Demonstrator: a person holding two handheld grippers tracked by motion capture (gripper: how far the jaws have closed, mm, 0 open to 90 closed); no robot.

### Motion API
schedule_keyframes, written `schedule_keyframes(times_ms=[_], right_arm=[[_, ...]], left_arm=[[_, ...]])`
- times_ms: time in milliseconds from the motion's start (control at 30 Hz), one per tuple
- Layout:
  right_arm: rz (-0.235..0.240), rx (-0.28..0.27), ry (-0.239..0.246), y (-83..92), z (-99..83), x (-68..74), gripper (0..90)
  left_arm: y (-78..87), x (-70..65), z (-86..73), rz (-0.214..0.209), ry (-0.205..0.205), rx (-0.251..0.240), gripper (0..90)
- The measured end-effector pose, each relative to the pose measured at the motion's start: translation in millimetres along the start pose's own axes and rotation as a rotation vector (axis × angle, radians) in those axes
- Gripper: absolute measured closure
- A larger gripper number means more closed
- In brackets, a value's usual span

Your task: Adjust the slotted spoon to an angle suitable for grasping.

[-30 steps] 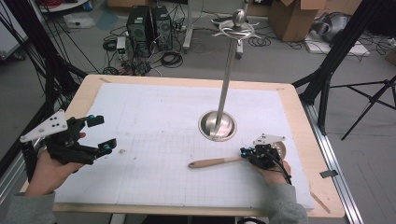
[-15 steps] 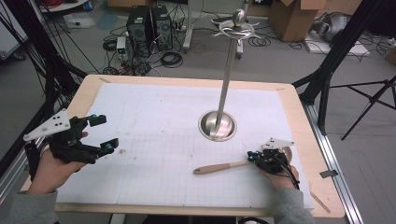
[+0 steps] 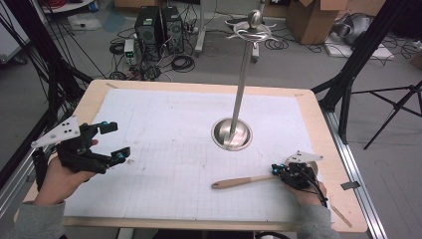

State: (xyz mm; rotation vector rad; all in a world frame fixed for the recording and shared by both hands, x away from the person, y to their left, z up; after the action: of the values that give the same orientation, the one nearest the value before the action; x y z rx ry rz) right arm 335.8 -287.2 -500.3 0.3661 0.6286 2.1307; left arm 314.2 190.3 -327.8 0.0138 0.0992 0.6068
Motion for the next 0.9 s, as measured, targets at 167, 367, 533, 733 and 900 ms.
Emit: schedule_keyframes(times_ms=[167, 367, 533, 733, 900], right_arm=[[-0.018, -0.004, -0.011, 6.1, -3.8, -4.6, 90.0], [-0.038, -0.012, -0.039, 18.3, -11.5, -12.2, 90.0], [-0.048, -0.006, -0.024, 21.7, -11.9, -12.0, 90.0], [0.064, -0.117, 0.042, 28.1, 11.1, 12.1, 90.0], [0.156, -0.122, 0.080, 26.6, 15.7, 36.9, 90.0]], left_arm=[[-2.3, -0.1, -0.4, -0.006, 0.000, 0.003, 6.0], [-4.6, -0.7, 1.2, -0.014, 0.003, -0.004, 6.0], [-5.8, -0.6, 3.3, -0.016, -0.002, -0.006, 6.0], [-7.5, 0.0, 6.6, -0.022, -0.004, -0.016, 6.0], [-7.4, 0.2, 10.6, -0.024, -0.004, -0.030, 6.0]])
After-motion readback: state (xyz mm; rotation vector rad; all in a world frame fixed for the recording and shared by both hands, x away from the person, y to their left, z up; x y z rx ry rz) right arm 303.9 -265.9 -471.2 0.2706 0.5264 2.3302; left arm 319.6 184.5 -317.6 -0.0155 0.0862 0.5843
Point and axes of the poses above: each handheld gripper's, and its own axes: y roughly backward along the jaws, z roughly out of its top, x roughly to its left, the point moved 8 cm from there along -y, roughly forward along the jaws, and after that the axes turned 8 degrees about -x, right-handed, at the moved point
